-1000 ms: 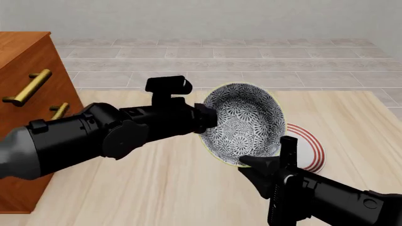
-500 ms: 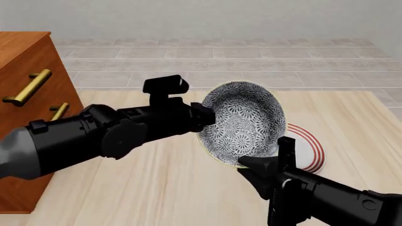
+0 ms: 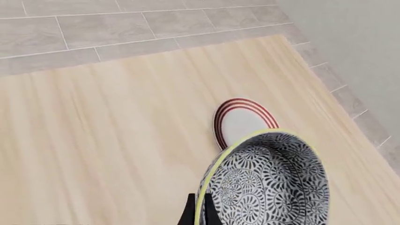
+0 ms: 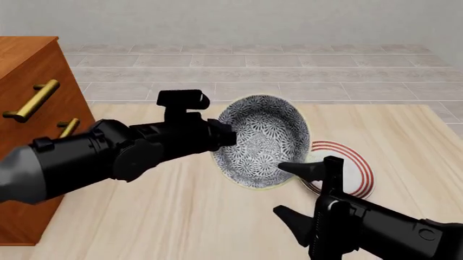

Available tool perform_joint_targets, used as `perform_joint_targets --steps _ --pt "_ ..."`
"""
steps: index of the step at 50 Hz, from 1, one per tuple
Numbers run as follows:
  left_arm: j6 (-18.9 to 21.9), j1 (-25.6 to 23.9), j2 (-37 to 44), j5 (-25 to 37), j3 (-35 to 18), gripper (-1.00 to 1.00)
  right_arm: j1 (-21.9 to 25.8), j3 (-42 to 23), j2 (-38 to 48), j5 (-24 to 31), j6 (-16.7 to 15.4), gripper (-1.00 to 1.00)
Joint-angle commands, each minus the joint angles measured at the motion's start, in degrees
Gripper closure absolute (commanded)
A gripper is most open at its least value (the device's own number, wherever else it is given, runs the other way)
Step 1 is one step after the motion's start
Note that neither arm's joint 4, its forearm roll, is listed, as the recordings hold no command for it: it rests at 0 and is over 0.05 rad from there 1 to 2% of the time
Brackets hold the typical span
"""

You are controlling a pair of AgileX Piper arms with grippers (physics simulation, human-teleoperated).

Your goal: Put the bowl on top of the cabinet.

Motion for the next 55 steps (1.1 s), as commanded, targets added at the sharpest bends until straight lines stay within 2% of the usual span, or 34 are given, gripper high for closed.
perform_joint_targets --steps 1,16,38,39,40,41,42,43,45,46,47,49,51,55 --pt "0.3 3.1 0.2 -0.8 0.3 1.00 -0.1 0.0 -0.2 0.1 0.0 -1.00" --pt "0.5 8.5 -1.1 -1.3 1.2 1.00 -0.1 0.0 -0.2 0.1 0.0 -1.00" --pt "-1.4 11.7 -11.5 5.9 0.3 1.00 -0.1 0.0 -0.2 0.1 0.0 -1.00" --pt "-1.5 11.8 -12.1 6.2 0.6 1.00 3.0 2.8 -11.6 5.2 11.5 -1.00" --pt "-1.6 12.0 -12.8 6.3 1.0 1.00 3.0 2.8 -18.3 5.2 17.5 -1.00" --pt "-1.5 12.2 -14.0 6.5 1.5 1.00 2.1 2.8 -19.2 5.3 19.2 -1.00" --pt "-1.5 12.2 -14.0 6.5 1.5 1.00 2.1 2.8 -19.2 5.3 19.2 -1.00" --pt "-1.4 12.7 -15.0 6.5 1.8 1.00 1.6 2.2 -19.6 5.9 21.5 -1.00" --pt "-1.1 13.4 -16.4 6.9 2.2 1.00 0.6 2.5 -20.4 5.8 22.5 -1.00" --pt "-2.0 13.7 -17.3 6.9 2.6 1.00 0.0 2.0 -20.8 6.4 24.3 -1.00" --pt "-1.1 13.1 -18.1 7.3 2.3 1.00 -0.8 2.2 -21.7 6.1 25.0 -1.00" --pt "-1.1 13.1 -19.7 6.7 2.6 1.00 -1.5 2.3 -22.1 6.1 25.1 -1.00" --pt "-1.7 13.0 -20.3 7.3 2.9 1.00 -2.2 1.7 -22.9 6.5 28.0 -1.00" --pt "-3.1 12.2 -22.5 7.6 3.3 1.00 -3.6 2.2 -23.7 6.6 28.6 -1.00"
